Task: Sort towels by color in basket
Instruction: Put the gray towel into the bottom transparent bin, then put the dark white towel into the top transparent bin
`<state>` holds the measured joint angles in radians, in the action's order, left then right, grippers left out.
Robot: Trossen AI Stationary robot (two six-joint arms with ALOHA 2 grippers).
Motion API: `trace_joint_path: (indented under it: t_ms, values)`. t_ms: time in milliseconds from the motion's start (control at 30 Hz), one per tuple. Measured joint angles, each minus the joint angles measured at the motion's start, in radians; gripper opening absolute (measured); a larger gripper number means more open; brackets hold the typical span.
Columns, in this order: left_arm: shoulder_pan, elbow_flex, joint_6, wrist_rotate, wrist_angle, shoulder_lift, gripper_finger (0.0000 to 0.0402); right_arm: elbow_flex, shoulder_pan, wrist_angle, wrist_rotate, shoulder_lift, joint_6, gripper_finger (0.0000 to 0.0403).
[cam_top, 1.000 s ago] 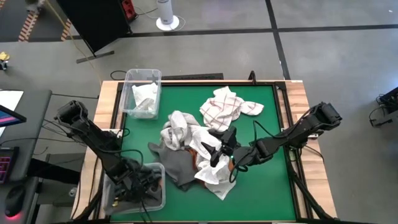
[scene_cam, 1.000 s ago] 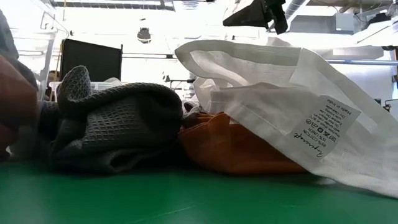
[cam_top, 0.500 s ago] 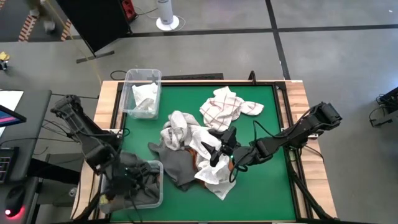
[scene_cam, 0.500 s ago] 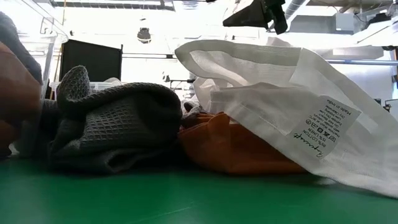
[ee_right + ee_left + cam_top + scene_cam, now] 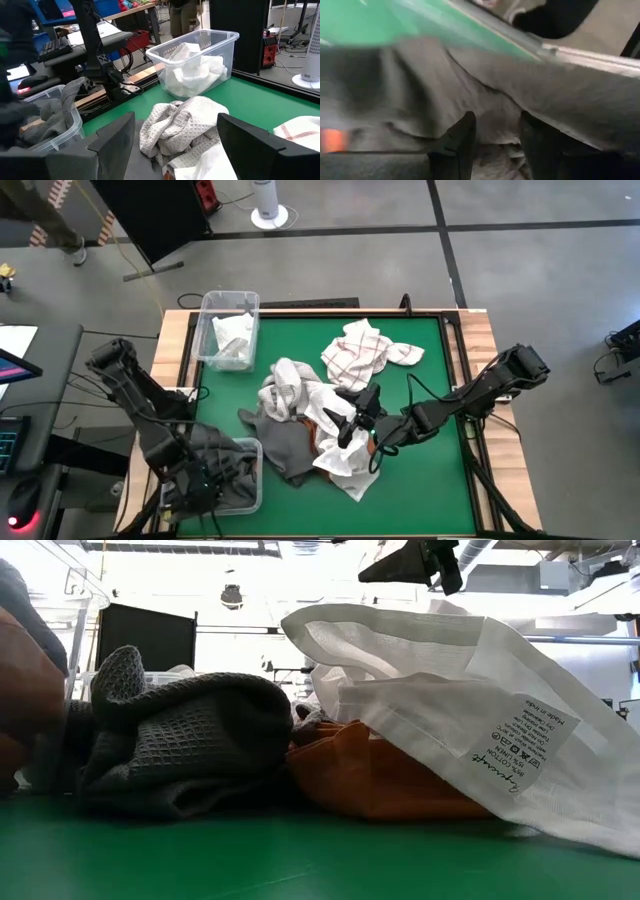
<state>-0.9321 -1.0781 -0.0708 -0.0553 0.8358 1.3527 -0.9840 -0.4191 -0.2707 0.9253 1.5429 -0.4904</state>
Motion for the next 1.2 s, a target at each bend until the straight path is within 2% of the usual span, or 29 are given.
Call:
trace_joint_path:
  t_ms: [133,400,567,867,1033,1200]
  values:
    - [-0.001,0.102,0.012,-0.054,-0.117,0.007,0.0137,0.0,0.0,0.0,0.0,0.0,-0.006,0.0311]
    - [0.011,0.301,-0.018,-0.075,-0.344,0.006,0.0137,0.0,0.0,0.001,-0.001,0.0,-0.007,0.0311]
    - [0.018,0.269,-0.024,-0.077,-0.269,-0.011,0.0137,0.0,0.0,0.006,-0.001,0.0,-0.007,0.0311]
    - [0.018,-0.001,-0.091,0.141,0.062,-0.084,0.0137,0.0,0.003,0.005,0.0,0.0,-0.007,0.0311]
    - [0.018,-0.059,0.094,0.232,0.066,-0.123,0.0137,0.0,0.003,0.005,0.0,0.0,-0.007,0.0311]
    - [0.052,-0.1,0.328,0.465,0.118,-0.141,0.0137,0.0,0.003,0.005,0.0,0.0,0.0,0.0311]
